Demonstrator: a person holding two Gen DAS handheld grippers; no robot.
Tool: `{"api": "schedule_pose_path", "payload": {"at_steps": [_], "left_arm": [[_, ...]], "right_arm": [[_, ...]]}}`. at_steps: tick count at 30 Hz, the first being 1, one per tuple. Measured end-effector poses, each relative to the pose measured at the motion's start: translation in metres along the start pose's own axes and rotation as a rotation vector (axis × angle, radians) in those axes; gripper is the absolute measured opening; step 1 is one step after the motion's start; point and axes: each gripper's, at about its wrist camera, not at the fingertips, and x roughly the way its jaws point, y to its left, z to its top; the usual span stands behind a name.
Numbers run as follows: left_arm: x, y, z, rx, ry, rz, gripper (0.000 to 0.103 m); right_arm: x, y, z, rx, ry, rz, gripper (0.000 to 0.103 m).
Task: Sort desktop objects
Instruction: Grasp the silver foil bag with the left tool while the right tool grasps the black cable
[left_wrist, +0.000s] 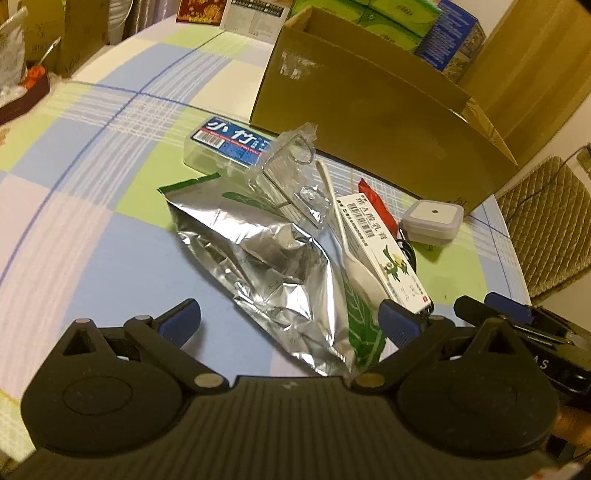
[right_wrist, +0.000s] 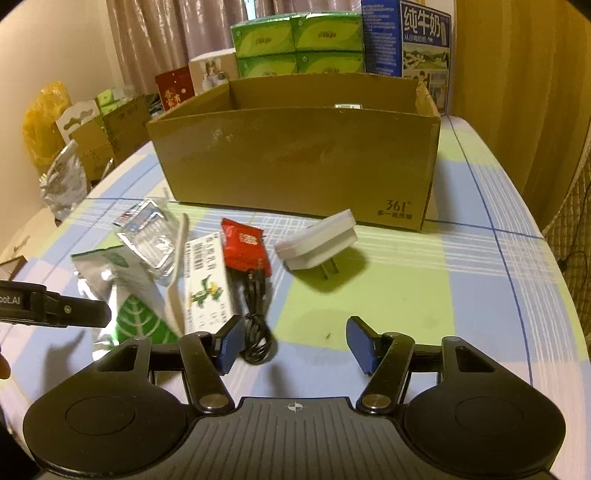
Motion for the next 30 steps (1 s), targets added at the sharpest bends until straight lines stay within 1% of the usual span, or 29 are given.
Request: {"api": "schedule_pose_path", "payload": {"at_steps": [3,7,9,10,11,14,19,21,23,25,27,29,30], "left_arm": [[0.009,0.002,0.003,-0.022,0.006,-0.01,0.1],[0.019,0.003,0.006,-0.022,0.015,-0.013,0.1],[0.023,0.004,0.006,-0.017,0.021,-0.013,0.097],[0.025,0.005,0.006,-0.014,0.026,-0.008,0.094],[0.026,0.006,0.006,-0.008,0.028,-0.004,0.094],[0.025,0.006,0.006,0.052,0.034,0.017,0.091],[0.021,0.012,0.01,0.155,0.071,0.015,0.087],[0.017,0.014,0.013,0.21,0.086,0.03,0.087],[0.013,0.018,0.015,0.238,0.094,0.055,0.087],[0.009,0.023,0.015,0.217,0.087,0.067,0.085],[0.008,0.028,0.016,0.153,0.08,0.033,0.086],[0.009,0.031,0.017,0.078,0.072,0.005,0.09],[0.012,0.032,0.017,0.051,0.067,0.006,0.091]], "right_arm": [[0.012,-0.004,0.003,0.0,0.023,0.016,0.058],[0.025,-0.005,0.005,-0.006,0.051,0.037,0.055],[0.032,-0.002,0.006,-0.021,0.063,0.05,0.051],[0.035,0.0,0.007,-0.031,0.068,0.052,0.048],[0.038,0.001,0.008,-0.043,0.075,0.055,0.046],[0.046,0.006,0.008,-0.073,0.094,0.065,0.045],[0.051,0.01,0.007,-0.106,0.104,0.076,0.044],[0.05,0.011,0.006,-0.122,0.105,0.072,0.043],[0.05,0.011,0.005,-0.138,0.104,0.061,0.04],[0.051,0.012,0.005,-0.143,0.101,0.057,0.04],[0.051,0.013,0.005,-0.142,0.099,0.066,0.039],[0.052,0.014,0.006,-0.147,0.097,0.071,0.039],[0.052,0.015,0.006,-0.152,0.096,0.072,0.039]]}}
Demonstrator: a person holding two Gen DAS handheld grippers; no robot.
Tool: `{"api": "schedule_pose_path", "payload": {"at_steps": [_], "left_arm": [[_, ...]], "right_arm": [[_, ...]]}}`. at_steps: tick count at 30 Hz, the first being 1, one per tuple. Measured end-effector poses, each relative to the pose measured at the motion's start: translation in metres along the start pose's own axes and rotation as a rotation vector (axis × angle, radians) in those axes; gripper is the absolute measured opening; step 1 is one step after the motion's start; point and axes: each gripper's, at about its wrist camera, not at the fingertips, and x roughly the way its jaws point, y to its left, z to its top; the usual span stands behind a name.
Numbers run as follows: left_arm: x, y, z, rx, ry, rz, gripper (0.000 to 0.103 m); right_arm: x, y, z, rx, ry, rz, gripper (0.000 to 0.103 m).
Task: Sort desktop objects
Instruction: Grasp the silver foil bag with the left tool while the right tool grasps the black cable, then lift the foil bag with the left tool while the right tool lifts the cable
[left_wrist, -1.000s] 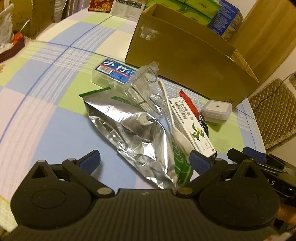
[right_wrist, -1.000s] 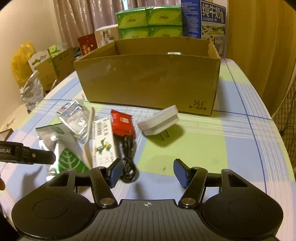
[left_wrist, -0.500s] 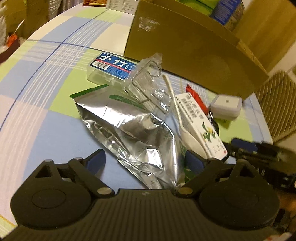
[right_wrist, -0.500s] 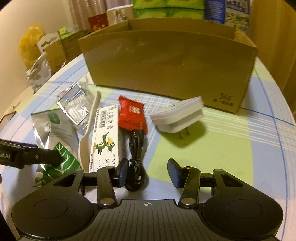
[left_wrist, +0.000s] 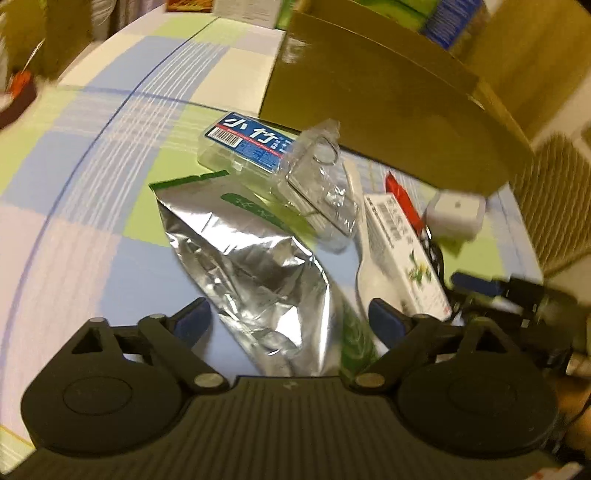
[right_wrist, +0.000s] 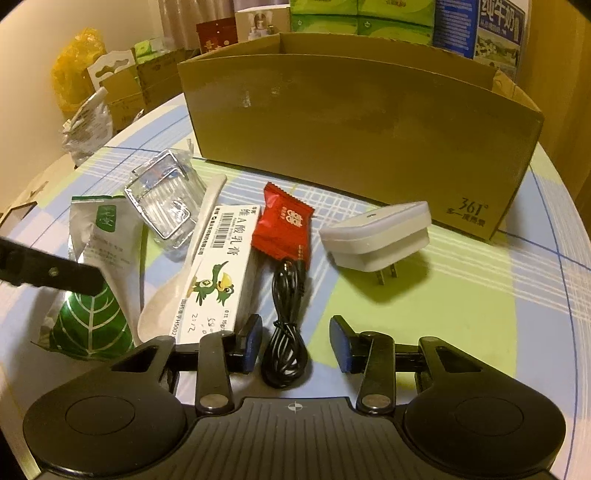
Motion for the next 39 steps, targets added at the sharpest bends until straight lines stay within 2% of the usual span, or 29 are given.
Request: {"api": "schedule_pose_path", "payload": {"at_steps": [3,6,8,10,16,21,23,30,33,37,39], "left_arm": [[0.01,-0.003,0.0,-0.011,0.008,0.027,0.091],[0.014,-0.011,-0.002,0.066,0.005,0.067,0.09],[0.013,-0.011,-0.002,0.096,0.018,0.063,0.085],[0.01,-0.01,-0.001,0.12,0.036,0.052,0.079],[-0.004,-0.012,-0.007,0.261,0.082,0.069,0.07],[-0.02,-0.017,-0.026,0.42,0.132,0.069,0.069],[-0.026,-0.015,-0.032,0.442,0.131,0.063,0.069],[-0.029,0.002,-0.031,0.226,0.077,0.072,0.075],[-0.023,0.005,-0.027,0.138,0.052,0.065,0.077],[-0.009,0.004,-0.023,0.112,0.051,0.086,0.077],[-0.004,-0.001,-0.024,0.15,0.046,0.097,0.077]], "right_arm": [[0.001,0.003,0.0,-0.015,-0.002,0.002,0.039],[0.001,0.004,0.0,-0.032,-0.001,0.0,0.037],[0.002,0.006,0.001,-0.038,0.001,-0.012,0.026],[0.001,0.005,0.001,-0.026,0.004,-0.016,0.02],[-0.013,0.006,-0.01,0.029,0.03,-0.028,0.018],[-0.038,0.008,-0.032,0.137,0.063,-0.064,0.018],[-0.047,0.01,-0.04,0.162,0.062,-0.056,0.019],[-0.051,0.02,-0.042,0.12,0.027,-0.071,0.021],[-0.045,0.021,-0.044,0.104,0.03,-0.084,0.029],[-0.042,0.023,-0.044,0.081,0.012,-0.085,0.034],[-0.041,0.022,-0.044,0.073,0.003,-0.089,0.035]]}}
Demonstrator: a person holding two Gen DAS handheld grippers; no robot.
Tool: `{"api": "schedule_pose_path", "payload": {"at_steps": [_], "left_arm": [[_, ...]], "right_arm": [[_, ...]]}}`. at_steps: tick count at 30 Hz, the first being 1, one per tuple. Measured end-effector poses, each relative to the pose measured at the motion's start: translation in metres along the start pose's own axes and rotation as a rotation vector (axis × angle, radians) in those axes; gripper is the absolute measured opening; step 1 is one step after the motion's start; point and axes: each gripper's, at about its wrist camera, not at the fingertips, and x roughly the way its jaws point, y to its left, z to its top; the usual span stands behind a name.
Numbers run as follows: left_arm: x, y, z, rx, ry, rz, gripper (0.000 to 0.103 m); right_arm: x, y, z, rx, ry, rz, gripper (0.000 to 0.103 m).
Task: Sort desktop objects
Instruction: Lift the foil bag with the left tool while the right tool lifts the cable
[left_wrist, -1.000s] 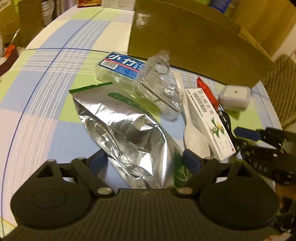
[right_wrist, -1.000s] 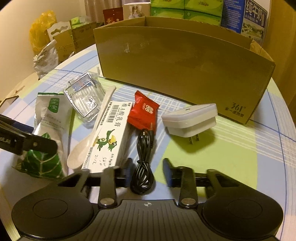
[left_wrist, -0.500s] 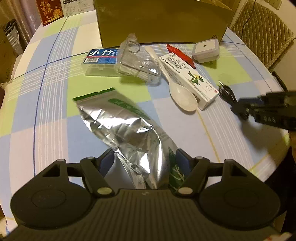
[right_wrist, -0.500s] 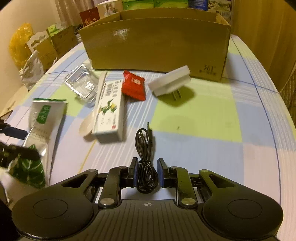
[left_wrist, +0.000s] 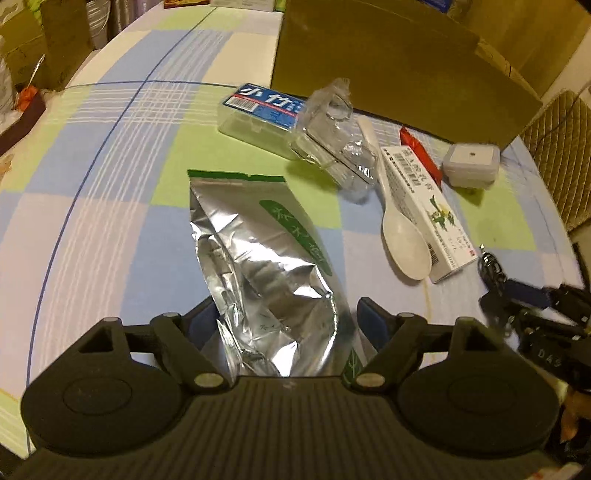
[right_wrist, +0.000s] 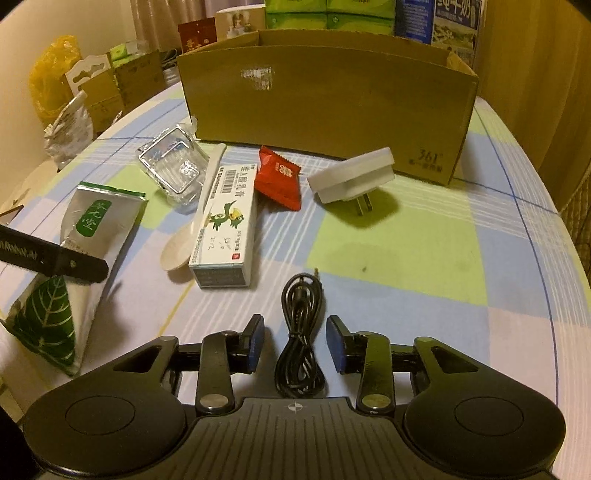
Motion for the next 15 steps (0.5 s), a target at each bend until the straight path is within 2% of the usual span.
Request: {"api": "schedule_pose_path", "payload": {"at_steps": [3,5,7,10,13,15], "left_arm": [[0.003,-0.01,0.001,0.104,-0.001,0.018,0.072],[0.002,-0.016,0.0,0.19,-0.009,-0.002,0.067],[0.001,-0.019,-0.002,0.232,-0.003,-0.016,0.066],[0.001,-0.016,-0.004,0.212,0.003,-0.024,0.069],[0.002,-0.012,-0.006,0.161,0.003,-0.013,0.078],[0.003,-0.011,-0.006,0.145,-0.002,-0.002,0.079]], "right_arm": [[0.003,0.0,0.002,-0.014,-0.01,-0.012,0.034],[0.005,0.003,0.002,-0.035,-0.015,-0.021,0.034],[0.005,0.003,0.002,-0.041,-0.016,-0.022,0.034],[0.005,0.004,0.003,-0.039,-0.014,-0.02,0.019],[0.004,0.005,0.002,-0.039,-0.012,-0.022,0.018],[0.004,0.005,0.002,-0.03,-0.014,-0.025,0.017]]}}
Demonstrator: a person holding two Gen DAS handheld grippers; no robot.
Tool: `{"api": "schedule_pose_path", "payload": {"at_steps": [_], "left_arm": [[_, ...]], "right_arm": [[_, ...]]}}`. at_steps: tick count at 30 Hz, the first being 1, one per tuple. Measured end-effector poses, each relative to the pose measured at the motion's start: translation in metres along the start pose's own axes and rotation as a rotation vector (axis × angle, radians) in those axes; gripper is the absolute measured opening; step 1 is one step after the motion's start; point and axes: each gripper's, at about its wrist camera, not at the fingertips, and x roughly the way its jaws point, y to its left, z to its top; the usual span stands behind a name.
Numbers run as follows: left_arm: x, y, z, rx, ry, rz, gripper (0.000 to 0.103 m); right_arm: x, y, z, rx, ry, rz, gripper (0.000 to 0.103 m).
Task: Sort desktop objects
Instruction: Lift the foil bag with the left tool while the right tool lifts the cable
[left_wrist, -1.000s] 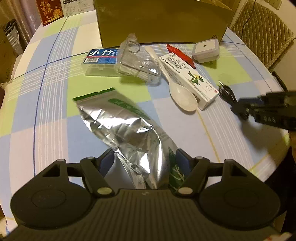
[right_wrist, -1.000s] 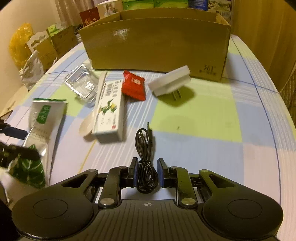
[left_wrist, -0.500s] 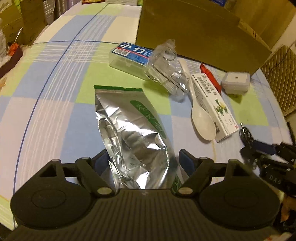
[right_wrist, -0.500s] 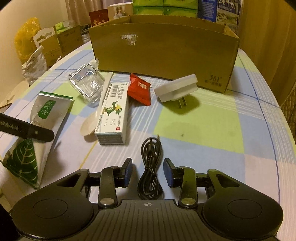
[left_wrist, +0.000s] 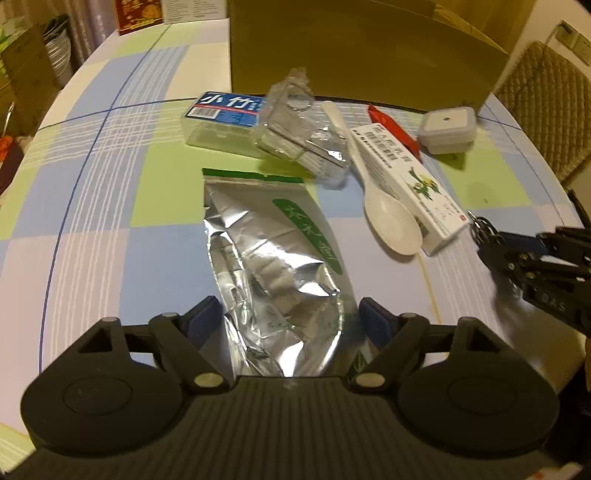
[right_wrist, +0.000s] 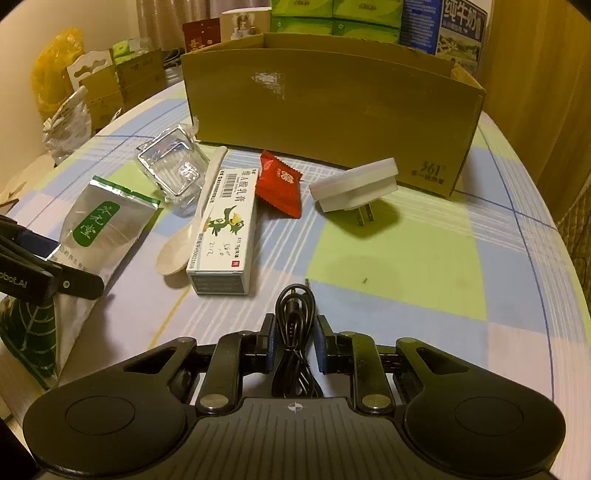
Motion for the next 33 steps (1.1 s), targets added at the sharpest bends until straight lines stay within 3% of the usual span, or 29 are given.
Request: {"api": "schedule_pose_path", "payload": {"at_steps": [6,8,10,13,33], "left_arm": [[0.004,-0.003,0.003,0.012,-0.01,0.015,0.078],[0.004,-0.005,0.002,0.026,-0.017,0.022,0.07],[0.001,-0.005,0.003,0.034,-0.018,0.002,0.055],[-0.005,-0.007,0.005,0.048,-0.013,0.01,0.047],[-0.049,-0.016,0.028,0.082,-0.041,-0.025,0.045]], "right_arm": [[-0.003,-0.005,0.002,0.046,-0.02,-0.003,0.017],[-0.003,-0.006,0.003,0.054,-0.02,0.001,0.017],[-0.005,-0.007,0.003,0.062,-0.027,0.005,0.017],[-0.008,-0.009,0.004,0.076,-0.042,0.009,0.017],[-0.03,-0.019,0.01,0.147,-0.09,0.03,0.017]]}}
